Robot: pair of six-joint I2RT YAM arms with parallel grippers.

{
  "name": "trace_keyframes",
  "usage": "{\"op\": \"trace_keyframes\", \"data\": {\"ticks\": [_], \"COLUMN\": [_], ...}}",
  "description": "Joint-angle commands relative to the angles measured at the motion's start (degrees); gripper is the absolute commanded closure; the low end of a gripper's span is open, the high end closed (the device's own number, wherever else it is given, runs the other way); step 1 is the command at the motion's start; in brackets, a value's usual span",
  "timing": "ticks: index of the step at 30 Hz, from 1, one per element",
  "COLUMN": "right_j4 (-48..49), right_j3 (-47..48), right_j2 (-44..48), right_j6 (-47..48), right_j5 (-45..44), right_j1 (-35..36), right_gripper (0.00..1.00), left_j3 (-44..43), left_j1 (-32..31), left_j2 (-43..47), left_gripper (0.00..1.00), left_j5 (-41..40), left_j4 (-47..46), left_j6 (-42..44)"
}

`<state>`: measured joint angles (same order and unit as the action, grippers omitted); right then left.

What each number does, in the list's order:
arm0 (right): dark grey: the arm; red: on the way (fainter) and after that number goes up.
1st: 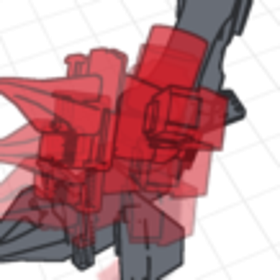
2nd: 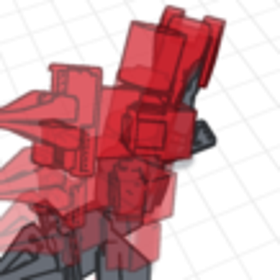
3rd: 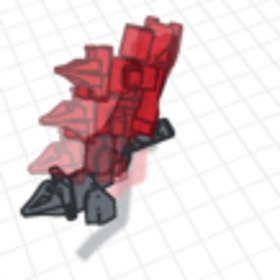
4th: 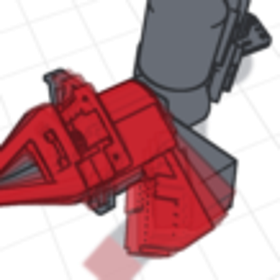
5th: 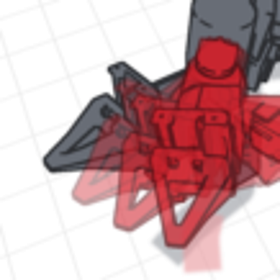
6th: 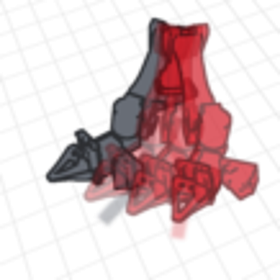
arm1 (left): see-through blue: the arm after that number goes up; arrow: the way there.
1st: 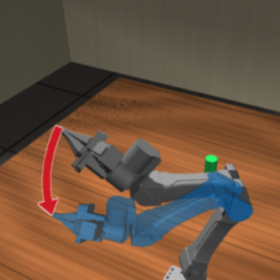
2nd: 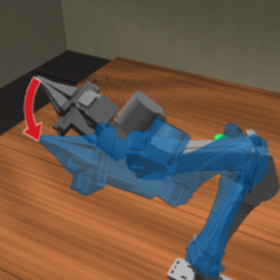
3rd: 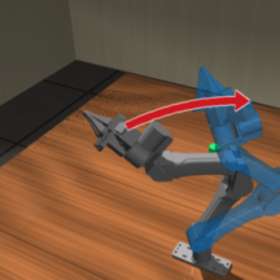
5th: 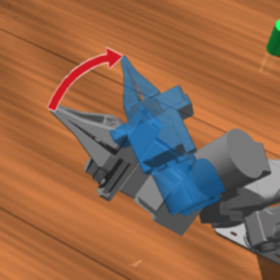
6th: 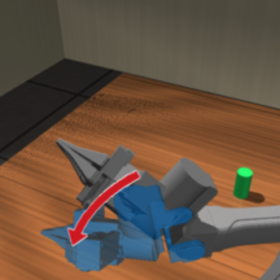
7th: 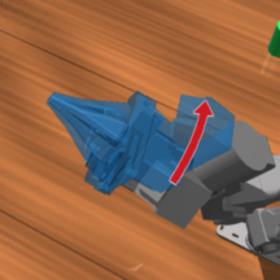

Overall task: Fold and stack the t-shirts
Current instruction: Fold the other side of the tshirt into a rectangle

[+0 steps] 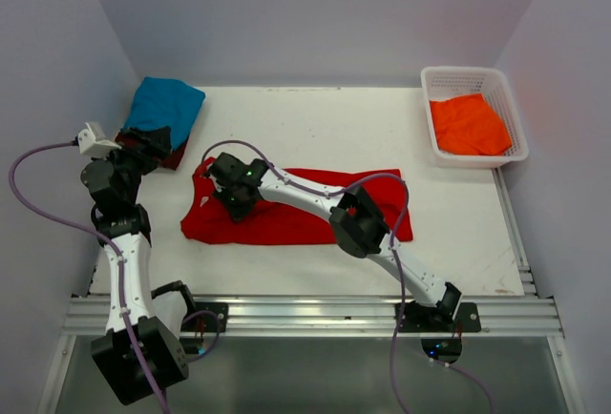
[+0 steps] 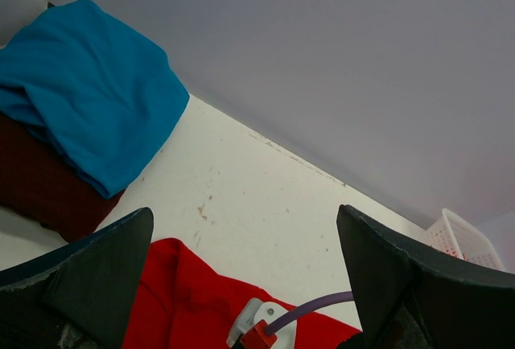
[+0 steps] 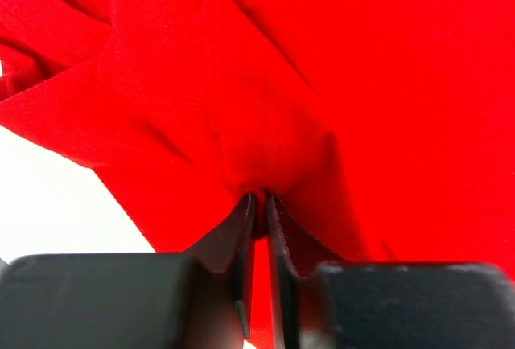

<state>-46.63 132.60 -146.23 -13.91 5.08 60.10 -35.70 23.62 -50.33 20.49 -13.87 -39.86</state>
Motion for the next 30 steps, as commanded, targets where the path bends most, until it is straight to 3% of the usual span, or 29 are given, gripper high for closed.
{"op": "trace_keyframes", "data": {"ticks": [1,3,6,30], "right_j4": [-0.7,-0.6,-0.7,-1.7], "right_j3": [-1.9,-2.4,-2.4,0.3], "right_j2": [4.0,4.6,4.7,6.1], "right_j6": [0.3,0.2,0.3,1.3], "right_j5": [-0.5,-0.4,-0.3,-1.8], "right_j1": [0.1,0.0,0.0,0.0], "right_gripper": [0.85,0.7,0.66,0.68], "left_j3": [0.8,0.9,0.8,1.0], "left_j1": [0.6,0.6,0.6,0.6], "left_j2": [0.8,0.8,0.8,0.0], "left_gripper": [0.0,0.0,0.0,0.0], "left_j5": [1.2,1.3,1.5,2.0], "left_j4": [-0.6,-0.7,-0.7,-1.4], "left_j6": [0.1,0.0,0.0,-0.1]}}
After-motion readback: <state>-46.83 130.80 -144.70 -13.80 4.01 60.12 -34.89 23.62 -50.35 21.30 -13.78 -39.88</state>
